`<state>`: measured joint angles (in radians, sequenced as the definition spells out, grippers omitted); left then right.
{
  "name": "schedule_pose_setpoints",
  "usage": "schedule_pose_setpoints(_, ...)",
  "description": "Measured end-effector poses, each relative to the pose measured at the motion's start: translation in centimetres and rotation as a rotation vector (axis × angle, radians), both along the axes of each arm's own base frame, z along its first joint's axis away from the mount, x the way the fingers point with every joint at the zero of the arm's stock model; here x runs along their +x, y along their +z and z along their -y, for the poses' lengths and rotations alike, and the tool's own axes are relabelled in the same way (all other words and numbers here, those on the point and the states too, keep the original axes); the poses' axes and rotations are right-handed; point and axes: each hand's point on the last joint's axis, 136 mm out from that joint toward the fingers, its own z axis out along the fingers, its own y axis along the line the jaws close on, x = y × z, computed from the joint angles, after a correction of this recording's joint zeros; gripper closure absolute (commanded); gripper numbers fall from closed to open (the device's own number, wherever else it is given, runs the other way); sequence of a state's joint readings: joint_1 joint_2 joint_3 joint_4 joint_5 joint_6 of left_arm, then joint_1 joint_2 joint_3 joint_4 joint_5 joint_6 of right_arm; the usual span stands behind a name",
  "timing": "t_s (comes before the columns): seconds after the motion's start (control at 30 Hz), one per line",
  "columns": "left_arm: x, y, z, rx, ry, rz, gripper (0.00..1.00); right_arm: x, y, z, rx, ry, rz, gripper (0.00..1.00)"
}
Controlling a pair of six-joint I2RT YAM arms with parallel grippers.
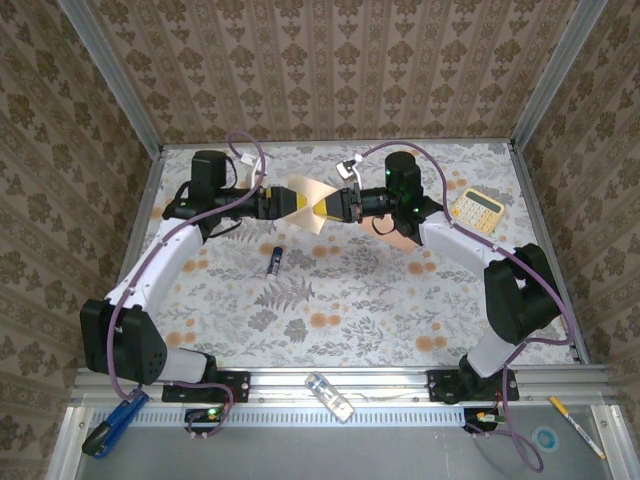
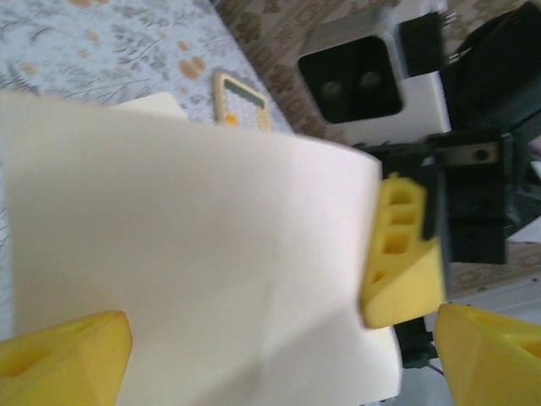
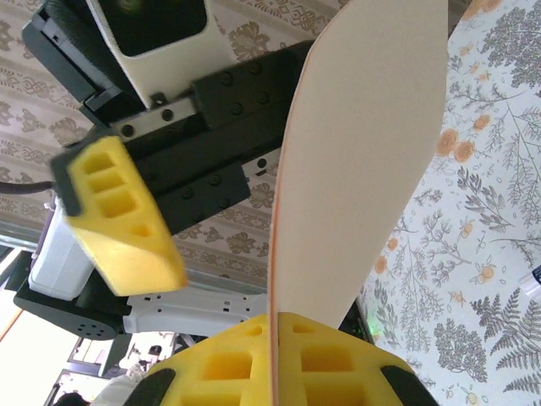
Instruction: Place the letter into the envelope and seal it
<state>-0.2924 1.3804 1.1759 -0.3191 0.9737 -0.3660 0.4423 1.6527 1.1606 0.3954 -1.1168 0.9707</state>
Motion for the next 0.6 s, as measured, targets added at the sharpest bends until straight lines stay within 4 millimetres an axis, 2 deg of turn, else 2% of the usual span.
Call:
schedule_pose_setpoints(0.17, 0.4, -1.1, -1.2, 0.047, 0.034, -0.011, 0.08, -0.2, -0.3, 0.0, -0.011, 0.009, -0.021, 1.00)
schedule_pose_setpoints(0.6, 1.5, -1.5, -3.8, 0.059, 0.082, -0.004, 0.07, -1.0, -1.2, 0.3, -0.046, 0.030, -0.030, 1.00)
